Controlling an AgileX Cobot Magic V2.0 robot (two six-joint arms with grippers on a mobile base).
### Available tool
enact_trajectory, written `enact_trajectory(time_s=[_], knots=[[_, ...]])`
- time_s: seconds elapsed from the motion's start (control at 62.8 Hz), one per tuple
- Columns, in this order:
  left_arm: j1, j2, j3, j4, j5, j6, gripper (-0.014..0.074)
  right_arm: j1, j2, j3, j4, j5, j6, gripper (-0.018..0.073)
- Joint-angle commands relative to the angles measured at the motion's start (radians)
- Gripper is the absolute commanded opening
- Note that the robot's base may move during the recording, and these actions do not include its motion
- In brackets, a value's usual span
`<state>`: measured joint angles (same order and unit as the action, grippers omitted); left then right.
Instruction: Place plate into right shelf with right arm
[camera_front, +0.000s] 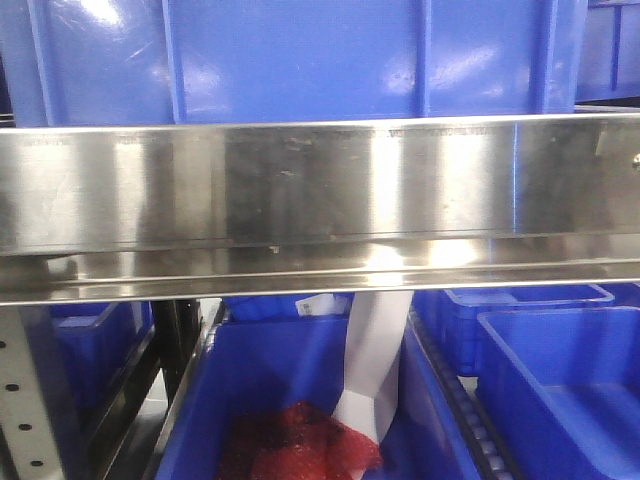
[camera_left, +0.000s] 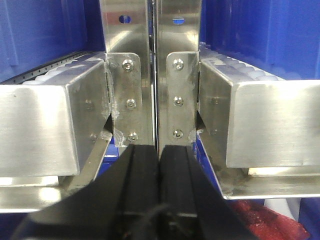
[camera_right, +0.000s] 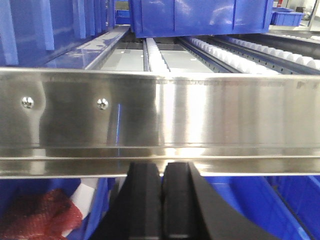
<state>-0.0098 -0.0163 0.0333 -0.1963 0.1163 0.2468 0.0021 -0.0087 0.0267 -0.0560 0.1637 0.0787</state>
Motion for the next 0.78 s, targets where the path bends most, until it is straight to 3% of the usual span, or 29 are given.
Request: enact_trajectory(time_s=[0.0,0.764], knots=[[-0.003,-0.010,0.008,-0.004,-0.083,-0.002,-0.0047,-0.008,-0.015,-0.005,0.014,-0.101,-0.009,0.0055],[-0.003,-0.010,0.008,-0.004,-0.083,-0.002,-0.0047,-0.008,-0.015,-0.005,0.014,-0.101,-0.009,0.0055]])
